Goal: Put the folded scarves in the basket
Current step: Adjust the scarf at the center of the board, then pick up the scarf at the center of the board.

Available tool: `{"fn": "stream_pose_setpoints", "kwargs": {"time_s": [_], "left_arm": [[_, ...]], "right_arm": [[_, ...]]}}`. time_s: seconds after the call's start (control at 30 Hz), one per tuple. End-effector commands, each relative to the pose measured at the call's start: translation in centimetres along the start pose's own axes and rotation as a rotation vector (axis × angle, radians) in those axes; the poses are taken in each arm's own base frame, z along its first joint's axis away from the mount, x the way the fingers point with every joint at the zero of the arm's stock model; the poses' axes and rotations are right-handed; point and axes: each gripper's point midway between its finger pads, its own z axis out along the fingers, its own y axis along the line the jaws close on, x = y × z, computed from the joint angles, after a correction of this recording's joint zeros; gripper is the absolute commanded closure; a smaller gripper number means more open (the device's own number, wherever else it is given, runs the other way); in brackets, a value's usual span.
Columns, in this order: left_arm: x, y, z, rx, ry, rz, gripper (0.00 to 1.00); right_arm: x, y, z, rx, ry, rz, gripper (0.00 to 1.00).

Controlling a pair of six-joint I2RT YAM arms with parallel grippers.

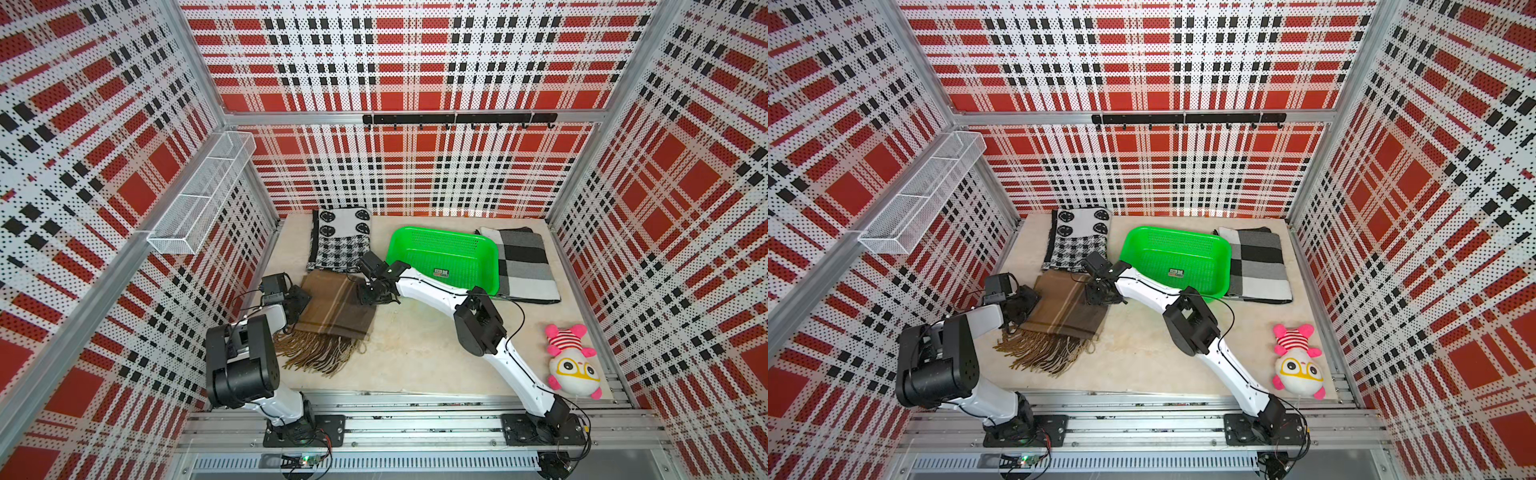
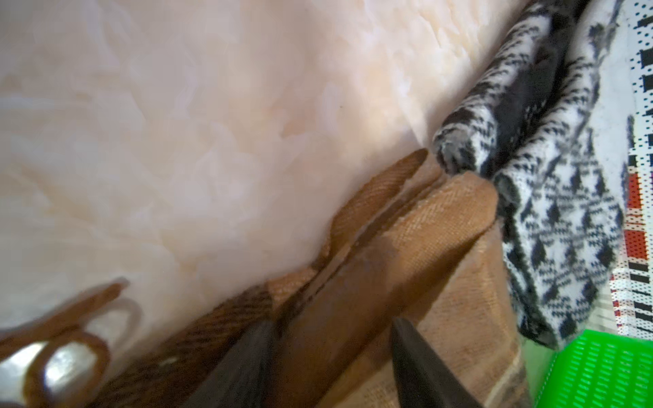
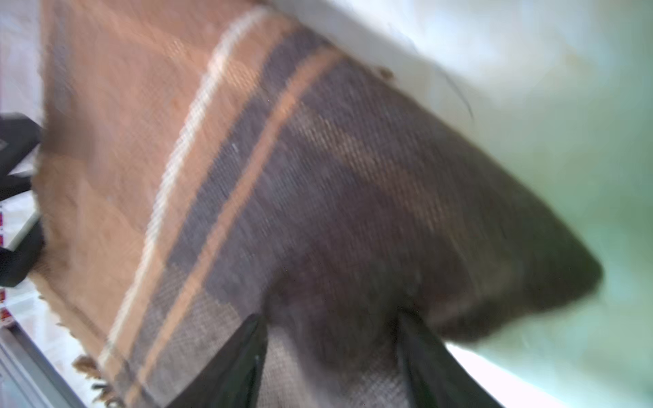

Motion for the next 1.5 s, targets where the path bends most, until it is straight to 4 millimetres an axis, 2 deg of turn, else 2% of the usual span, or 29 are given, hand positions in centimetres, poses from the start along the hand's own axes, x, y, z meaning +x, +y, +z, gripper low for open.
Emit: {"fn": "stream_pose_setpoints", "kwargs": {"time_s": [0.0, 0.07, 0.17, 0.3, 0.4, 0.7, 0.87, 0.93, 1.03, 1.07, 1.13, 1.27, 1.37, 1.47], "left_arm": [[-1.7, -0.5, -1.0, -0.03, -0.043, 0.054, 0.3], [-2.4, -0.5, -0.6, -0.052, -0.037, 0.056, 0.25], [-2.8, -0.6, 0.3, -0.06, -0.024, 0.047, 0.24], [-2.1, -0.1, 1.7, -0.071, 0.022, 0.026, 0.26], [-1.1, 0.4, 2.5, -0.071, 0.053, 0.006, 0.27], [1.3, 0.9, 2.3, -0.027, 0.108, -0.039, 0.31], [3.4, 0.9, 1.7, 0.004, 0.146, -0.056, 0.33], [4.1, 0.6, 1.3, 0.02, 0.157, -0.052, 0.33], [4.2, 0.2, 0.7, 0.039, 0.152, -0.042, 0.32], [3.7, 0.0, 0.5, 0.04, 0.139, -0.031, 0.31], [2.5, 0.0, 0.2, 0.017, 0.113, 0.003, 0.25], [0.2, -0.3, 0.1, -0.012, 0.085, 0.083, 0.1], [0.5, -0.8, 1.1, 0.001, 0.147, 0.126, 0.01], [1.6, -0.9, 1.9, 0.011, 0.215, 0.129, 0.01]], "right_arm": [[-1.1, 3.6, -6.3, -0.105, -0.112, 0.048, 0.29], [0.2, 3.4, -7.1, -0.106, -0.096, 0.107, 0.28], [2.6, 2.3, -6.9, -0.091, -0.053, 0.209, 0.29], [4.9, 1.5, -5.4, -0.123, 0.003, 0.304, 0.28], [5.6, 2.1, -3.8, -0.156, 0.057, 0.332, 0.27], [5.9, 2.3, 0.1, -0.161, 0.099, 0.4, 0.27], [4.5, 3.4, 1.0, -0.168, 0.089, 0.407, 0.31], [3.8, 3.5, 1.0, -0.165, 0.069, 0.413, 0.35], [3.4, 3.2, 1.0, -0.137, 0.06, 0.413, 0.48], [3.5, 2.7, 0.9, -0.111, 0.06, 0.412, 0.55], [4.0, 1.7, 0.8, -0.061, 0.063, 0.41, 0.62], [5.1, -0.8, 1.2, 0.006, 0.09, 0.42, 0.67], [5.2, -1.5, 1.5, 0.011, 0.103, 0.409, 0.68], [5.2, -1.9, 1.6, 0.016, 0.11, 0.399, 0.69]]}}
